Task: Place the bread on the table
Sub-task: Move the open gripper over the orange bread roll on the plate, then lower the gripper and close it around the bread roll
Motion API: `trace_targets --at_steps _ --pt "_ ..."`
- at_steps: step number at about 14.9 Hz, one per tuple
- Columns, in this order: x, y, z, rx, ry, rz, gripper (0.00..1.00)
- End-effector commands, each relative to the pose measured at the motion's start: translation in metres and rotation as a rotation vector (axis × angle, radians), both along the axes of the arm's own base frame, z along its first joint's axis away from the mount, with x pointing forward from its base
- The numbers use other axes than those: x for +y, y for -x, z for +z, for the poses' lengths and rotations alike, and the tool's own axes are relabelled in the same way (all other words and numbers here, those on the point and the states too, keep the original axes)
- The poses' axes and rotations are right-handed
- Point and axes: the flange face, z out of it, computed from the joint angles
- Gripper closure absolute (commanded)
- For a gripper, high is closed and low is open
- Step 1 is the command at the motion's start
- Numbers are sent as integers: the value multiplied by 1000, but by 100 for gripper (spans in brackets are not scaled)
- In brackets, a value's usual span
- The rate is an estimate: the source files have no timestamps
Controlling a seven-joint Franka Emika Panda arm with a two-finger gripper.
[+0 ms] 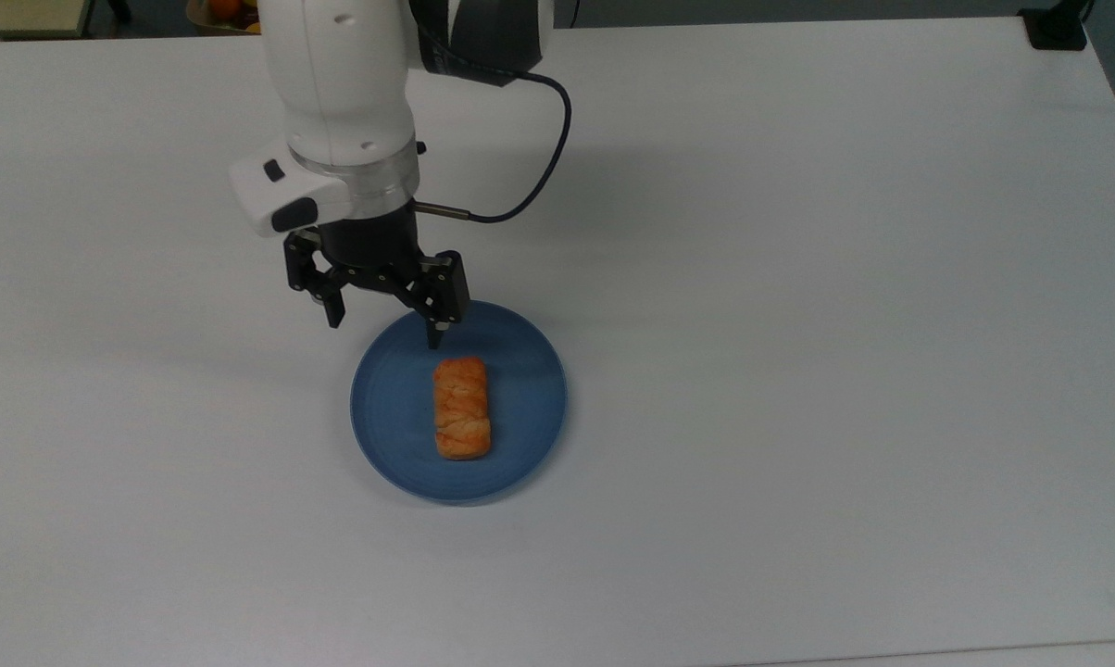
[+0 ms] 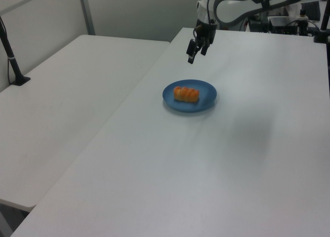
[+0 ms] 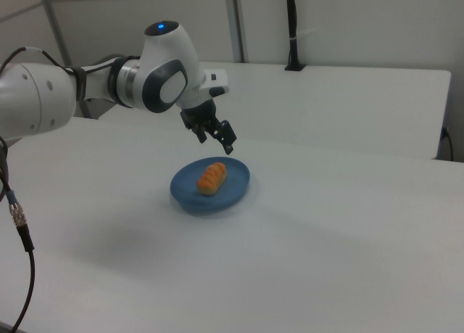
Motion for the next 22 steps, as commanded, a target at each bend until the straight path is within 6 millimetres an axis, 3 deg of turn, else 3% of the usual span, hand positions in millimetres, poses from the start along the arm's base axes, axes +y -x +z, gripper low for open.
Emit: trace_targets --at_steps 1,4,6,9,11,14,16,19,20,22 --pt "17 -6 -25 10 6 13 0" --pt "32 -14 -46 -28 15 40 0" --pt "38 -19 -79 0 30 49 0" --pt "50 -26 -100 -53 39 63 4" --pt "59 -27 -116 -42 46 77 20" --pt "60 -26 -121 -36 52 81 35" --pt "62 -25 -121 -33 55 87 64" --pt "63 -25 -116 -39 54 88 95" --pt "63 -24 -111 -44 52 87 100" --pt "62 -22 -102 -50 48 85 100"
